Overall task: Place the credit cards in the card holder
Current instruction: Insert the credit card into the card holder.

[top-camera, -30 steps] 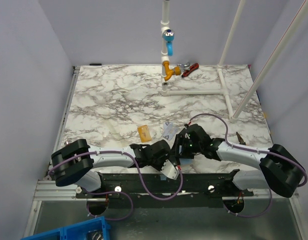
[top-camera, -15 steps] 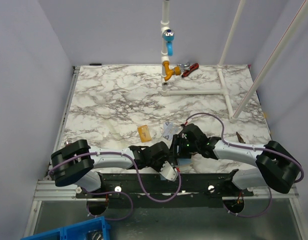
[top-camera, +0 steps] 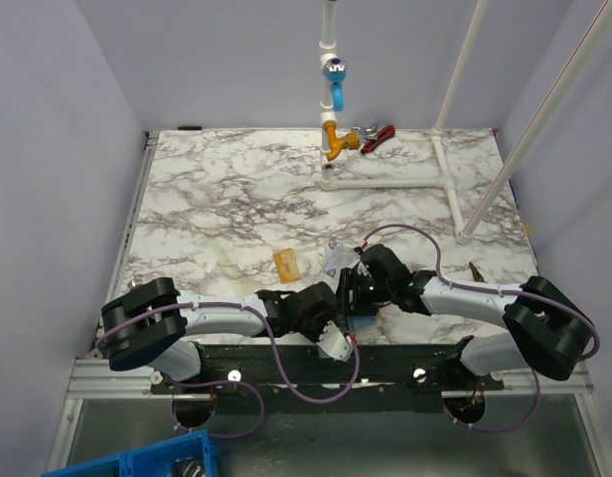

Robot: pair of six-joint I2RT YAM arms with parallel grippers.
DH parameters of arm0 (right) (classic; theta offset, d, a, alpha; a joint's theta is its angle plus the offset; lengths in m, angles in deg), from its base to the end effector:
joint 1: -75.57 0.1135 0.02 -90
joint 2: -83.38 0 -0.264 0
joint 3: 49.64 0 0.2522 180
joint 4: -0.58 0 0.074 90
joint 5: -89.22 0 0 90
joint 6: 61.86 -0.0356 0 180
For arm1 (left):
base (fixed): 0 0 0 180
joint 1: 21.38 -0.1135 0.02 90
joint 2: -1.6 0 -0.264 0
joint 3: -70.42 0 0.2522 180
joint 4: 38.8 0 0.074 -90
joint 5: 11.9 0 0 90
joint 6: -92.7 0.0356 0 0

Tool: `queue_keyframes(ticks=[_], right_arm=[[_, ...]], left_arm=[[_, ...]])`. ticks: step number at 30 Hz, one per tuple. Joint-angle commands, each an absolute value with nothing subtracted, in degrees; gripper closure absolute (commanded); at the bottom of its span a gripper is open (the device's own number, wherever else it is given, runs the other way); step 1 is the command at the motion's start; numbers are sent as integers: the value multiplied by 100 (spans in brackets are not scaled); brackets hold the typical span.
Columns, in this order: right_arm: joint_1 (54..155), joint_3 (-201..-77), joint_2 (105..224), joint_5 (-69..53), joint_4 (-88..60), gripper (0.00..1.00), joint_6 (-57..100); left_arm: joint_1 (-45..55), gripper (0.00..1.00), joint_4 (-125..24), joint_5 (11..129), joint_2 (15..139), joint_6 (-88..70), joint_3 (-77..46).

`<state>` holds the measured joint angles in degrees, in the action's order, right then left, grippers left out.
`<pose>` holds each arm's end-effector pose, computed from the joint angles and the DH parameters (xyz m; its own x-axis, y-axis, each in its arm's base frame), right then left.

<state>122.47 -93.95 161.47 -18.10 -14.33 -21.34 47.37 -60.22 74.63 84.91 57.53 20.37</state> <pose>0.1606 0.1872 0.1505 -0.9654 0.0304 -0.2589 -0.1500 0.7475 0.6471 0.0935 -0.2463 0.1480 0.6005 0.7071 -0.3734 0.7849 -0.4320 0.4442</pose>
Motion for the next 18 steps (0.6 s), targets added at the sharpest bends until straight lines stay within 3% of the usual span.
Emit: queue_keyframes(ticks=[1,8,18], right_arm=[[12365,-9614,15911,-2127,-1792,38,-2146],[12260,-9660,15511,-1741,-2341,29,-2001],[11995,-10198,14976,-970,-3636,19,-1879]], left_arm=[[4705,100,-5767,7504,8547,5851,2006],[4564,100,-6216,7528,8292,5607,1976],[4159,91,-6614,7568,8054,5030,1608]])
